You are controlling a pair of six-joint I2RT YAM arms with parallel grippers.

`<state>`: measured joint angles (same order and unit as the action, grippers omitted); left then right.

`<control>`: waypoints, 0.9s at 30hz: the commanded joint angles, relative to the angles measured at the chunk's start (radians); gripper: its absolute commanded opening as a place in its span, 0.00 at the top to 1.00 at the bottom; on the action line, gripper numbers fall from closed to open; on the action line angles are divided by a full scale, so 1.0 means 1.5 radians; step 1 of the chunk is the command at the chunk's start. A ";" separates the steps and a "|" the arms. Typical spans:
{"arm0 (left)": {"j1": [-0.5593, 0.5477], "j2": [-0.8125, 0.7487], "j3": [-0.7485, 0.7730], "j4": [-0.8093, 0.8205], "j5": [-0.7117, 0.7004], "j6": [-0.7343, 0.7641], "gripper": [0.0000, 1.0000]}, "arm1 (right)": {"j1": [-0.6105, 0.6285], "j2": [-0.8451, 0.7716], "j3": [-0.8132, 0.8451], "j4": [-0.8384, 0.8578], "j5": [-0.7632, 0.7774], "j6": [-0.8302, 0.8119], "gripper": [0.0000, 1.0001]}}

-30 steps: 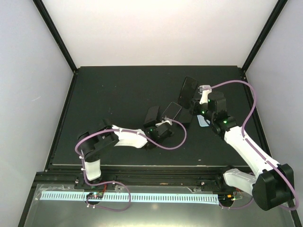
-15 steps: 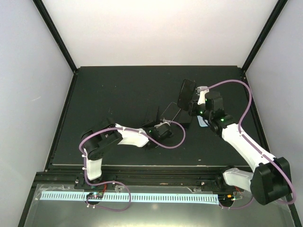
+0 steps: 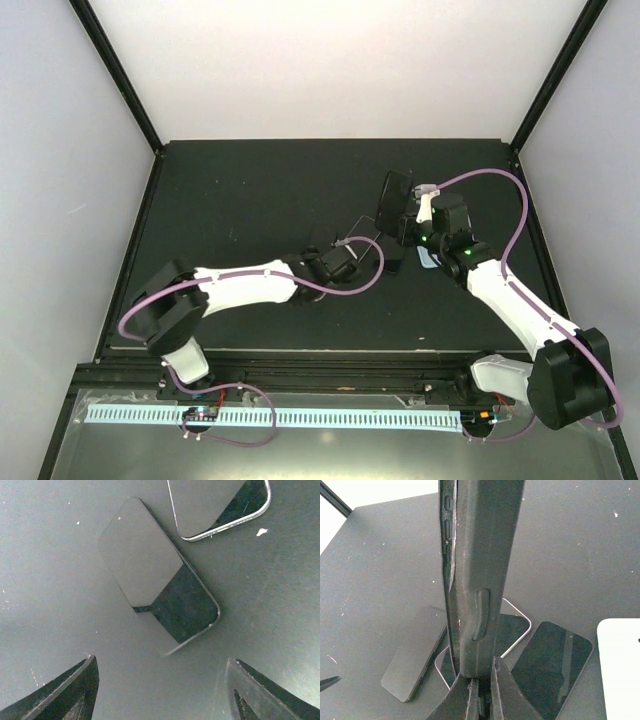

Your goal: Take the phone out of the phone case

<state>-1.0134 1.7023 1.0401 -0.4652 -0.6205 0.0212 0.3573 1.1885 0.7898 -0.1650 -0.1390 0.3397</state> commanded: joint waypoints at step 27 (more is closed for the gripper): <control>0.202 -0.573 -0.135 -0.021 0.216 -0.024 0.01 | -0.332 0.234 0.353 -0.600 -0.122 -0.485 0.99</control>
<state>-0.7151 0.8486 0.8265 -0.5308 -0.3061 -0.0353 -0.0799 1.5082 1.2484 -0.8394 -0.3195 -0.2481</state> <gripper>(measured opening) 0.989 0.043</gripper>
